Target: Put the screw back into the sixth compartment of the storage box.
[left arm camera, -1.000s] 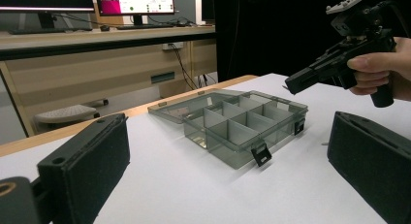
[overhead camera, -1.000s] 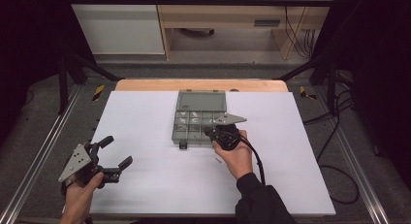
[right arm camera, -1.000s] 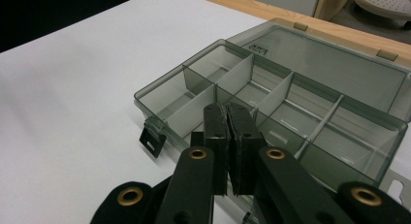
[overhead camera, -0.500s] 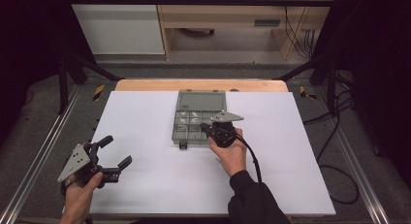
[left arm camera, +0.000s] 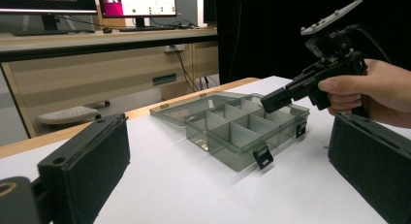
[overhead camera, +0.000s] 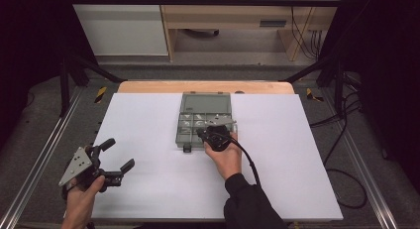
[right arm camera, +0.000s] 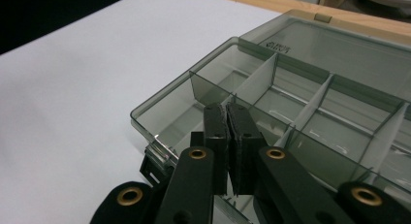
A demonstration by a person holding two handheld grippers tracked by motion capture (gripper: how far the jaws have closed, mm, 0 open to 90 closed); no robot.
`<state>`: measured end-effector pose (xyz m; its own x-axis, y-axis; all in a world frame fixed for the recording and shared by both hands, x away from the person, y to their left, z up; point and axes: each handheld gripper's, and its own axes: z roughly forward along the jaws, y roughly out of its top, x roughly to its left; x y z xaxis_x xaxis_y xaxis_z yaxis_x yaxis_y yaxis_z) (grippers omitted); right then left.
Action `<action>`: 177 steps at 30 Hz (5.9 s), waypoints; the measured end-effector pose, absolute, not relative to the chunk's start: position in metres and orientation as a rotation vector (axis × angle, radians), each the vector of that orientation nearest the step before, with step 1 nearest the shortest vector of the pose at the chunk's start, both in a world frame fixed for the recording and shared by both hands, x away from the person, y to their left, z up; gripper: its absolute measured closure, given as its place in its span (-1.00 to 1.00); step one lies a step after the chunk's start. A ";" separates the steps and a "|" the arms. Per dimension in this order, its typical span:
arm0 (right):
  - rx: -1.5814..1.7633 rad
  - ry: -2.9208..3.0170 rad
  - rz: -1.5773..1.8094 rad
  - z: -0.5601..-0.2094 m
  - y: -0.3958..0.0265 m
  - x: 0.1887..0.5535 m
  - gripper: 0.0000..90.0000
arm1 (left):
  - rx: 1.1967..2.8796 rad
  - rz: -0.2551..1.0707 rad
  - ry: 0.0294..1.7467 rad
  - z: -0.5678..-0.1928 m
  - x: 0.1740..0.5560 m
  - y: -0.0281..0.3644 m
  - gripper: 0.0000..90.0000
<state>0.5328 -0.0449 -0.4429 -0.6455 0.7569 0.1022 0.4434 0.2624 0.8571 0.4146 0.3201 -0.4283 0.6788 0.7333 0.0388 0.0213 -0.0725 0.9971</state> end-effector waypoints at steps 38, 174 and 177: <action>1.096 2.481 0.885 -0.423 -0.094 0.491 -0.71 | 1.543 0.652 0.633 -0.428 0.414 0.319 -0.98; 1.069 2.178 1.373 -0.426 -0.061 0.521 0.95 | 1.541 0.652 0.615 -0.428 0.414 0.319 -0.98; 1.068 2.174 1.382 -0.427 -0.060 0.522 0.95 | 1.542 0.652 0.615 -0.428 0.414 0.319 -0.98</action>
<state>0.5225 -0.0598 -0.4265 -0.6541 0.7499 0.0989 0.4077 0.2393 0.8812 0.4144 0.3189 -0.4284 0.6943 0.7182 0.0459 0.0038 -0.0675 0.9977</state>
